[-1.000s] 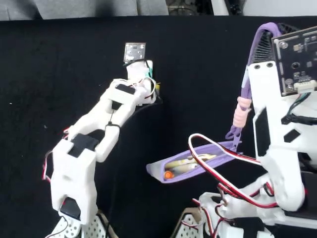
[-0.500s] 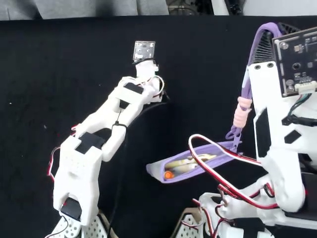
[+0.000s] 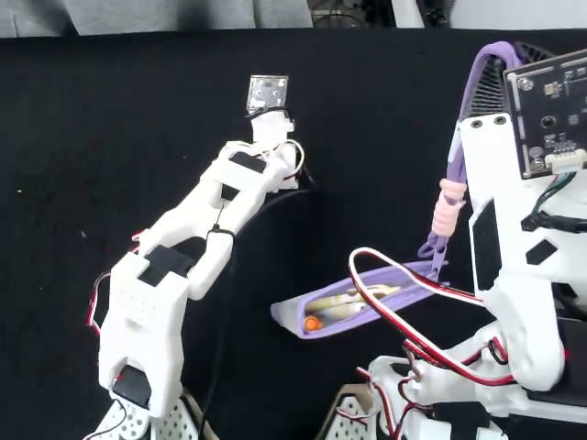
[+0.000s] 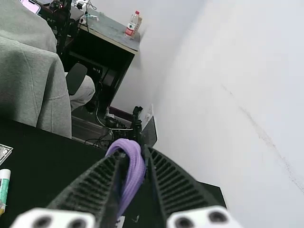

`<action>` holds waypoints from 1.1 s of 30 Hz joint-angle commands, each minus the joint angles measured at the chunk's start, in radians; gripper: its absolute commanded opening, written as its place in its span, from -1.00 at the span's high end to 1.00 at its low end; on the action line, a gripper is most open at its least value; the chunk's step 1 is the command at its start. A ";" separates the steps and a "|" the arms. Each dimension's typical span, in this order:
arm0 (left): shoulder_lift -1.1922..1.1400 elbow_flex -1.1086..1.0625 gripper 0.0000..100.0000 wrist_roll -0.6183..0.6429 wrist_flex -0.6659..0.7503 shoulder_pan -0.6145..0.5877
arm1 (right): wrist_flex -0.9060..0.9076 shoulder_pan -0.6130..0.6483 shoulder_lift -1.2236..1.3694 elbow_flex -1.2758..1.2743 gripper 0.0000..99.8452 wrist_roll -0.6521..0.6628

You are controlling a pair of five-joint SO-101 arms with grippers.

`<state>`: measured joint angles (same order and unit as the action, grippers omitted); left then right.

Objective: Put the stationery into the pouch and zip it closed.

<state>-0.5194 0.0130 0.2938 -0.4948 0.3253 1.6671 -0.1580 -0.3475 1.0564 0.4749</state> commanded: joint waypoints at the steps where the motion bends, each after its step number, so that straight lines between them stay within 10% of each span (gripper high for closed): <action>1: 0.002 0.036 0.94 -0.005 -0.061 -0.015 | 0.002 0.014 0.005 0.025 0.97 0.008; 26: 0.259 -0.015 0.94 -0.006 -0.060 0.128 | 0.008 0.014 -0.001 0.027 0.97 0.008; 33: 0.167 -0.064 0.94 -0.006 0.276 0.128 | 0.028 0.135 -0.001 0.027 0.98 0.014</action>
<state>-0.3168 -0.0407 0.2923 -0.4074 0.4419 1.6732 -0.0997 -0.3475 1.0564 0.4749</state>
